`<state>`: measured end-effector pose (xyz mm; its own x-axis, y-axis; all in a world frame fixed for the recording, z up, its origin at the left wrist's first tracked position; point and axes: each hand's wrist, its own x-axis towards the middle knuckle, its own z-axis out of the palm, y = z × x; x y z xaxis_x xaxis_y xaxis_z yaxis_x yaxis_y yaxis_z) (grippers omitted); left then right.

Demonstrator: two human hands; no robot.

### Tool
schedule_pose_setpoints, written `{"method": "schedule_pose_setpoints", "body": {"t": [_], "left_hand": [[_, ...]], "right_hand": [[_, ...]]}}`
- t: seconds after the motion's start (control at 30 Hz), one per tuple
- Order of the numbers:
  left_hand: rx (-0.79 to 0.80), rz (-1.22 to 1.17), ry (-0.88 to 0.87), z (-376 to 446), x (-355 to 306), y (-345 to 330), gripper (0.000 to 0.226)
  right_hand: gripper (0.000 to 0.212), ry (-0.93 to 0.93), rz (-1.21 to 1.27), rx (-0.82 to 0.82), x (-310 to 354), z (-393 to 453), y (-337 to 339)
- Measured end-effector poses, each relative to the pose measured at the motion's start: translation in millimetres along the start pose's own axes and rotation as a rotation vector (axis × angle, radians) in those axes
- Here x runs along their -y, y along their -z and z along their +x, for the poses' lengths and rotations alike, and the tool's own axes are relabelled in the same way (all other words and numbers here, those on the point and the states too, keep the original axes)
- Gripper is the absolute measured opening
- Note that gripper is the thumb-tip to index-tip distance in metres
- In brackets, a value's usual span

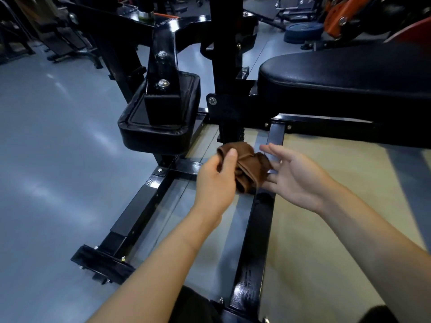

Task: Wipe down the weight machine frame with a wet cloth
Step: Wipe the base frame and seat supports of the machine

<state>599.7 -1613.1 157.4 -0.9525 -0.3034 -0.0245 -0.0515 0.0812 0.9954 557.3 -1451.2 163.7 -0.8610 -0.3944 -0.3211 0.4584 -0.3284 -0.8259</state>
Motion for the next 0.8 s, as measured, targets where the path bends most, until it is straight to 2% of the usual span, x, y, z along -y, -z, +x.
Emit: {"method": "schedule_pose_setpoints", "body": {"t": [0.07, 0.17, 0.23, 0.27, 0.37, 0.5, 0.6, 0.63, 0.7, 0.8], "left_hand": [[0.011, -0.177, 0.179, 0, -2, 4, 0.025], [0.004, -0.273, 0.309, 0, -1, 10, 0.030], [0.002, -0.292, 0.348, -1, -1, 13, 0.031], [0.007, -0.299, 0.357, -2, 0, 14, 0.033], [0.006, -0.324, 0.383, 0, 2, 17, 0.034], [0.034, -0.347, 0.407, 0, 1, 18, 0.037], [0.081, -0.335, 0.403, -1, 2, 17, 0.043], [0.102, -0.335, 0.407, -1, 2, 17, 0.047], [0.145, -0.325, 0.420, -1, 2, 19, 0.057], [0.217, -0.301, 0.448, 1, 2, 23, 0.065]], "right_hand": [[0.022, -0.018, -0.261, -0.054, 0, -2, 3], [0.028, 0.045, -0.732, -0.198, -6, -4, 10], [0.037, 0.156, -0.980, -0.194, -9, -3, 14], [0.037, 0.189, -1.030, -0.151, -9, -4, 14], [0.038, 0.253, -0.996, -0.019, -5, -8, 10], [0.050, 0.395, -1.206, 0.118, -15, -7, 7], [0.021, 0.467, -1.091, 0.066, -22, -4, 3], [0.017, 0.484, -1.053, 0.045, -22, -3, 2], [0.018, 0.492, -1.007, -0.059, -21, 2, 2], [0.024, 0.369, -0.693, -0.259, -15, 9, 6]]}}
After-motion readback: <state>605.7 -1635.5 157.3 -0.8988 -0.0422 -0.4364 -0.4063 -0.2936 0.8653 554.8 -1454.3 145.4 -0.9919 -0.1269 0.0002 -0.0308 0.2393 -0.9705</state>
